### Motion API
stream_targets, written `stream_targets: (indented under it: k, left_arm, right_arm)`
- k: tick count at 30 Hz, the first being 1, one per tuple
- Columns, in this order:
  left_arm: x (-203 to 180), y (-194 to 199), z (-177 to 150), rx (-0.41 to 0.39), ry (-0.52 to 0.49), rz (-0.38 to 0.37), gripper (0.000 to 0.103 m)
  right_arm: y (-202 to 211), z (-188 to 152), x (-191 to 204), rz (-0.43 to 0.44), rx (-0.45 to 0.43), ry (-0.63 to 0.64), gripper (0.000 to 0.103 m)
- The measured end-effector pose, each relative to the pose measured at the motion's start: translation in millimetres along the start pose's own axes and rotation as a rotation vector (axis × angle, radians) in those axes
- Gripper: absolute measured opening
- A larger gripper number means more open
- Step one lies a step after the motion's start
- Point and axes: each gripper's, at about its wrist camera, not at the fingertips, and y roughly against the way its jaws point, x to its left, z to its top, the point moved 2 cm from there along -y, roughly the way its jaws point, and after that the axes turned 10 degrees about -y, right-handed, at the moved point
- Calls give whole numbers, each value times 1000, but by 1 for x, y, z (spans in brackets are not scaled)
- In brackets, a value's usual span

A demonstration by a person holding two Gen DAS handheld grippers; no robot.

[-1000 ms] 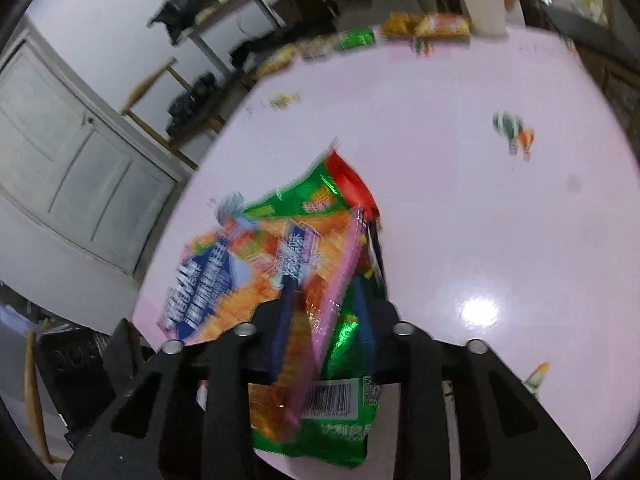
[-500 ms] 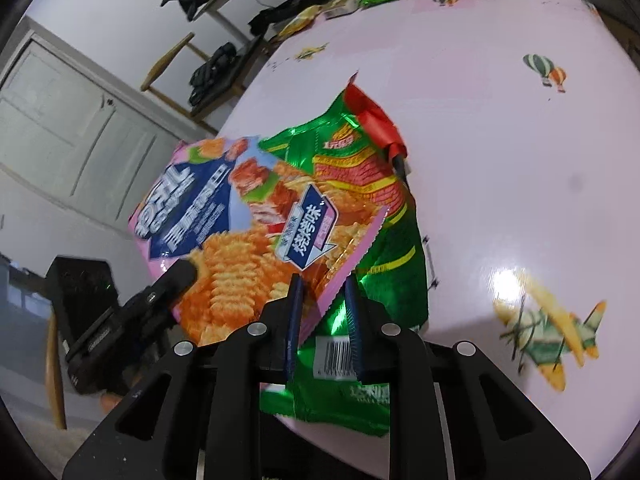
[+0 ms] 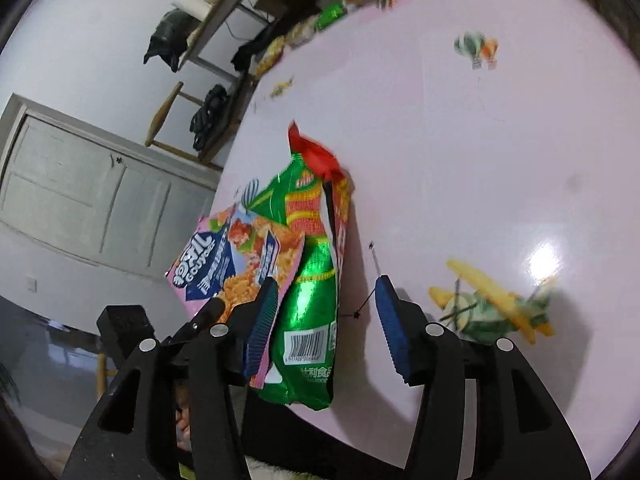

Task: Collect trash
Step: 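Lift the pink snack bag with the left tool while the right tool lifts the green bag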

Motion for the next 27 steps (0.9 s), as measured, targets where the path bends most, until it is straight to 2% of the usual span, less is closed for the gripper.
stream_targets:
  k: [5,8,10,13,21,26,27]
  left_arm:
    - [3,-2,1,10,-1,15,7]
    - [4,-2,1,10,5,18,7]
    - [6,-2,2,5,11,14,7]
    - [6,0,2,-2,4,19,7]
    - [0,-3,0,9,-21,32,7]
    - [-4,-7,-1,21,-34,39,7]
    - [-4,-7,-1,23,-37,43,7]
  right_arm:
    - [-20,-2,1,50,74,-43,49]
    - [-23,-3,-4,75,94,-76,33]
    - [-25,-2,-6,60,96,-90,16]
    - [-23,-1,-10,61,78,-111,5]
    - [7,3,-24,66,-21,-149,2]
    - [13,-1,-26,124,-20,-166,11]
    - [12,-1,-24,128,-20,-168,20]
